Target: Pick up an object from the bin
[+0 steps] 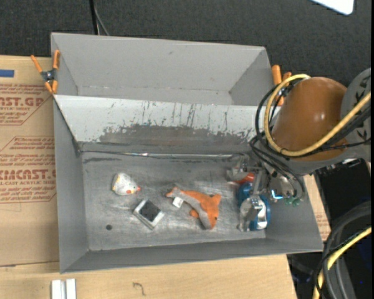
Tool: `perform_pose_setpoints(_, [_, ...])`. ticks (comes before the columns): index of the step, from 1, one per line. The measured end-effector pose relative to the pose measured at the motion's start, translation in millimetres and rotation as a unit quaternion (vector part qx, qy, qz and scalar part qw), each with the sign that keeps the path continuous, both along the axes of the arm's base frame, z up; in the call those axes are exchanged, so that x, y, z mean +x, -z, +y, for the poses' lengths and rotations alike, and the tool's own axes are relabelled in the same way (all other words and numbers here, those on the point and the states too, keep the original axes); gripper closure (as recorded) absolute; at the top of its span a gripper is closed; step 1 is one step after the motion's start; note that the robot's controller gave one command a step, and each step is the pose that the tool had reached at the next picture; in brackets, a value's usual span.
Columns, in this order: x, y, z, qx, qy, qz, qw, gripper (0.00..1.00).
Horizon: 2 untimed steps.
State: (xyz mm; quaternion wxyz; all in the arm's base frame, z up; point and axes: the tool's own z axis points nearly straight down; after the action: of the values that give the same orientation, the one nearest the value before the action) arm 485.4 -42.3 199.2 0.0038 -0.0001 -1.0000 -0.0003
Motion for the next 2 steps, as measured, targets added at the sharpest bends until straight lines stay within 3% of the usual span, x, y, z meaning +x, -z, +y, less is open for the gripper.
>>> perform_pose_setpoints(1, [1.8, -4, 0, 0.0, 0.0, -0.0041, 1.0, 0.0])
perform_pose_setpoints(2, [5.5, 53, 6, -0.001, -0.014, -0.0074, 0.9999, 0.0])
